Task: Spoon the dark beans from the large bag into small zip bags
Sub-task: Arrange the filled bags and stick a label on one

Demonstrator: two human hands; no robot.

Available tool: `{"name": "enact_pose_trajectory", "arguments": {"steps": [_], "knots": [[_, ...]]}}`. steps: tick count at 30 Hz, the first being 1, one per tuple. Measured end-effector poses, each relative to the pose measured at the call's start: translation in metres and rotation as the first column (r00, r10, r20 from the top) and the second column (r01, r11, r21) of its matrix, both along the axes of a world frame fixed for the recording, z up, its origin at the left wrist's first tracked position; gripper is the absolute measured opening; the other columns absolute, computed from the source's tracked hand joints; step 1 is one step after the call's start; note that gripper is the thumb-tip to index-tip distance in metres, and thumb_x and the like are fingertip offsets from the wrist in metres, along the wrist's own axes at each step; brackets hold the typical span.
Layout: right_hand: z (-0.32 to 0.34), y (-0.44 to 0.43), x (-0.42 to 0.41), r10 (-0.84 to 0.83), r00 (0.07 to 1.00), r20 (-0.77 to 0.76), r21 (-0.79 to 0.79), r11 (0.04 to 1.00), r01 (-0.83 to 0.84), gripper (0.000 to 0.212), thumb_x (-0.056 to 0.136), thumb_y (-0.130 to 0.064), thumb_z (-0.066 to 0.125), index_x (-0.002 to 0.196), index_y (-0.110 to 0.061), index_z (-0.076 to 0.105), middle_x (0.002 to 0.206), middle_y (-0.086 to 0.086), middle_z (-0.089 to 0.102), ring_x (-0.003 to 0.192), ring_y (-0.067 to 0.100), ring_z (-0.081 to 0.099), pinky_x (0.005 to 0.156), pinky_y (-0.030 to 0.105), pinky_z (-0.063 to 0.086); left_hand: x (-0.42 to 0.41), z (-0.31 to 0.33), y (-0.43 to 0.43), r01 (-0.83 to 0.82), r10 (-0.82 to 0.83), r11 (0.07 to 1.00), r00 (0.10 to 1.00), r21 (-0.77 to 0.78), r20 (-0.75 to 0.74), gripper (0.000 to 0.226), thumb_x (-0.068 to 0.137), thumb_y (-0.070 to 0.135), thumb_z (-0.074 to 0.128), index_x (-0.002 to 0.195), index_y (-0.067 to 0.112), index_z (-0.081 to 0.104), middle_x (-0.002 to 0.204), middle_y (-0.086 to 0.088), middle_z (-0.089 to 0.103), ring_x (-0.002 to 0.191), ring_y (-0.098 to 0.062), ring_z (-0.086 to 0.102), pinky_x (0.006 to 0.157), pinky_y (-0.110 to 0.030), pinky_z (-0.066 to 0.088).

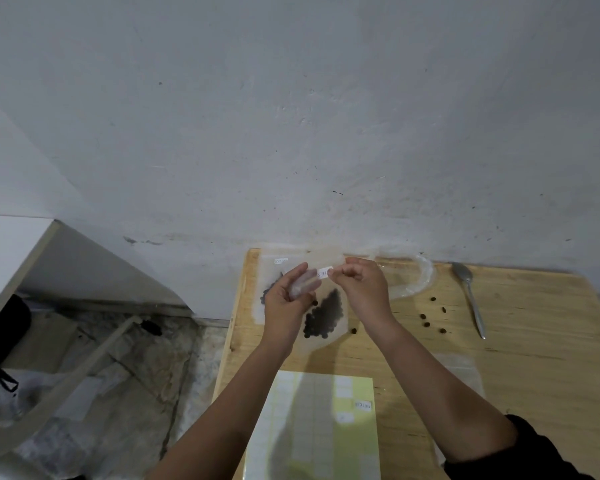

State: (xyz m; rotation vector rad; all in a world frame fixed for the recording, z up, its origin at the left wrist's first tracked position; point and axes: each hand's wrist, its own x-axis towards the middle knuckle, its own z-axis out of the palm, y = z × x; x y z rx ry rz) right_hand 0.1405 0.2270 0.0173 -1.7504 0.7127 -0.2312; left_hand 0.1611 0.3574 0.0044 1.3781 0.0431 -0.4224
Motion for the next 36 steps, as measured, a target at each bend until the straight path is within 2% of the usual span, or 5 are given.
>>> {"name": "enact_pose_trajectory", "arguments": {"steps": [5, 19, 25, 31, 36], "knots": [[-0.004, 0.005, 0.004, -0.010, 1.000, 0.003, -0.017, 1.000, 0.010, 0.012, 0.076, -0.020, 0.075, 0.066, -0.024, 0.069, 0.110, 0.005, 0.061, 0.105, 0.016, 0.057, 0.096, 0.035, 0.045, 0.001, 0.001, -0.001, 0.002, -0.002, 1.000, 1.000, -0.004, -0.009, 0.042, 0.083, -0.004, 0.064, 0.121, 0.013, 0.060, 0.105, 0.002, 0.068, 0.085, -0.017, 0.064, 0.082, -0.032, 0.055], [0.000, 0.006, 0.004, 0.003, 1.000, -0.019, -0.091, 0.996, -0.005, 0.009, 0.079, -0.019, 0.073, 0.073, -0.021, 0.066, 0.107, -0.002, 0.052, 0.106, 0.010, 0.051, 0.091, 0.023, 0.039, 0.003, 0.001, 0.002, 0.014, -0.014, 1.000, 1.000, -0.020, -0.007, 0.042, 0.083, -0.013, 0.056, 0.120, 0.009, 0.059, 0.104, 0.002, 0.067, 0.082, -0.005, 0.067, 0.074, -0.021, 0.056], [0.001, 0.008, 0.004, 0.006, 1.000, -0.011, -0.130, 0.992, -0.008, 0.010, 0.078, -0.022, 0.074, 0.074, -0.022, 0.065, 0.108, -0.004, 0.050, 0.107, 0.008, 0.050, 0.091, 0.021, 0.039, 0.006, 0.000, -0.001, -0.025, 0.025, 1.000, 1.000, 0.001, -0.013, 0.034, 0.081, 0.006, 0.069, 0.114, 0.014, 0.065, 0.106, -0.004, 0.068, 0.096, -0.017, 0.067, 0.085, -0.035, 0.055], [0.000, 0.015, 0.002, -0.015, 1.000, -0.020, -0.180, 0.984, 0.011, 0.013, 0.077, -0.032, 0.074, 0.071, -0.030, 0.063, 0.102, -0.011, 0.048, 0.104, 0.004, 0.048, 0.099, 0.042, 0.042, 0.009, 0.005, -0.009, -0.122, 0.122, 0.993, 0.993, 0.004, -0.009, 0.027, 0.077, 0.006, 0.074, 0.103, 0.010, 0.069, 0.079, 0.006, 0.072, 0.079, -0.009, 0.068, 0.079, -0.030, 0.057], [0.001, 0.019, 0.000, -0.045, 0.999, -0.002, -0.163, 0.986, 0.044, 0.008, 0.077, -0.028, 0.074, 0.073, -0.025, 0.068, 0.101, -0.012, 0.049, 0.100, 0.000, 0.045, 0.101, 0.037, 0.037, 0.009, 0.003, -0.010, -0.162, 0.162, 0.987, 0.987, 0.023, 0.009, 0.022, 0.080, 0.004, 0.071, 0.100, 0.011, 0.070, 0.079, 0.003, 0.072, 0.076, -0.010, 0.068, 0.074, -0.025, 0.057]]}}
